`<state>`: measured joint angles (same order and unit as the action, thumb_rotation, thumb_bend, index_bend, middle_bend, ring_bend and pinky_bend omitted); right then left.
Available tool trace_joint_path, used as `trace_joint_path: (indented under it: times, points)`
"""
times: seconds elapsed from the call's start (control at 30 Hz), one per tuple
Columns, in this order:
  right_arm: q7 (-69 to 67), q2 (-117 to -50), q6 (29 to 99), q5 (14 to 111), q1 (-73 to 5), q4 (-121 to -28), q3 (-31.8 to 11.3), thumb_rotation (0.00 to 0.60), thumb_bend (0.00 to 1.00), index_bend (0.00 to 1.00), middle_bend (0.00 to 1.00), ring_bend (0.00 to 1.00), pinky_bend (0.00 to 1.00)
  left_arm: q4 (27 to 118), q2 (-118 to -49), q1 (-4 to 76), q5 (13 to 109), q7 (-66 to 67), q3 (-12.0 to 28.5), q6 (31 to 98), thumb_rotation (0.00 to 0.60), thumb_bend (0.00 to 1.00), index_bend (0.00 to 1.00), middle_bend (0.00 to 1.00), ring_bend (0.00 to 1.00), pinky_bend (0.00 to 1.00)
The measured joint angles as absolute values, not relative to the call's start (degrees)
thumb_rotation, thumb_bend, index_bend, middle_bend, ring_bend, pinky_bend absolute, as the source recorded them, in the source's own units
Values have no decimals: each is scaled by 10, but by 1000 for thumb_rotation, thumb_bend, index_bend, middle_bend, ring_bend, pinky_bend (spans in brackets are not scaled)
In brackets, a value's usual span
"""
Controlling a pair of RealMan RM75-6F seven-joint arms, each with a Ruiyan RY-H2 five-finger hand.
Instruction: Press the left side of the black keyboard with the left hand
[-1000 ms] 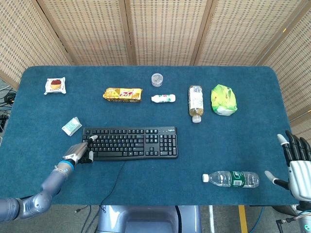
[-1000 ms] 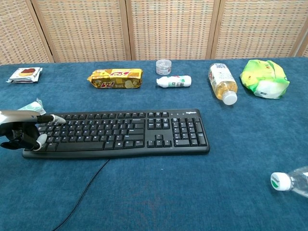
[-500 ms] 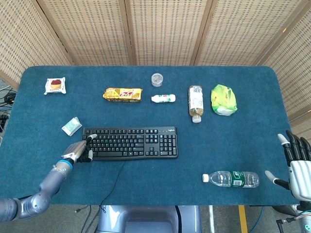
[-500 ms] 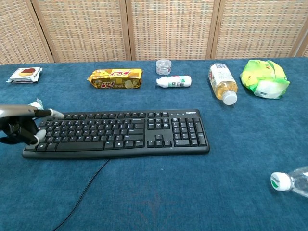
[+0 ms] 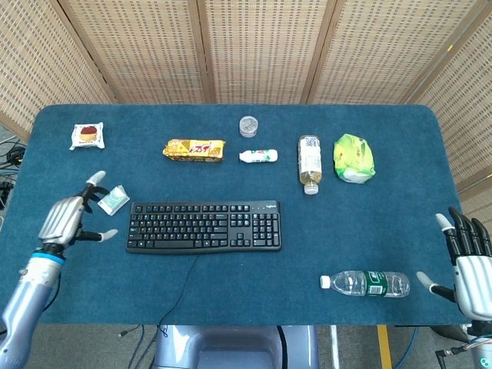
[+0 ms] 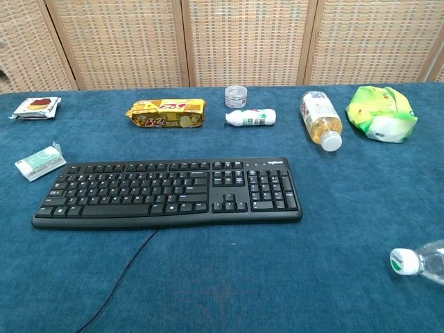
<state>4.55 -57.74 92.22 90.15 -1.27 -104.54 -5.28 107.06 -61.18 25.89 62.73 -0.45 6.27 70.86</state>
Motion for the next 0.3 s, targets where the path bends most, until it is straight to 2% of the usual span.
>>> trace_joint_path:
  times: [0.03, 0.13, 0.3]
  points:
    - [46, -578, 922, 902, -13, -1046, -53, 600, 0, 0, 0, 0, 0, 1067, -610, 240, 645, 5, 59, 745, 600, 0, 0, 0, 0, 0]
    - [47, -578, 922, 901, -13, -1046, -52, 600, 0, 0, 0, 0, 0, 1053, -611, 207, 676, 28, 51, 802, 600, 0, 0, 0, 0, 0]
    - [49, -579, 922, 901, -13, -1045, -53, 600, 0, 0, 0, 0, 0, 1030, -626, 146, 692, 84, 28, 875, 600, 0, 0, 0, 0, 0]
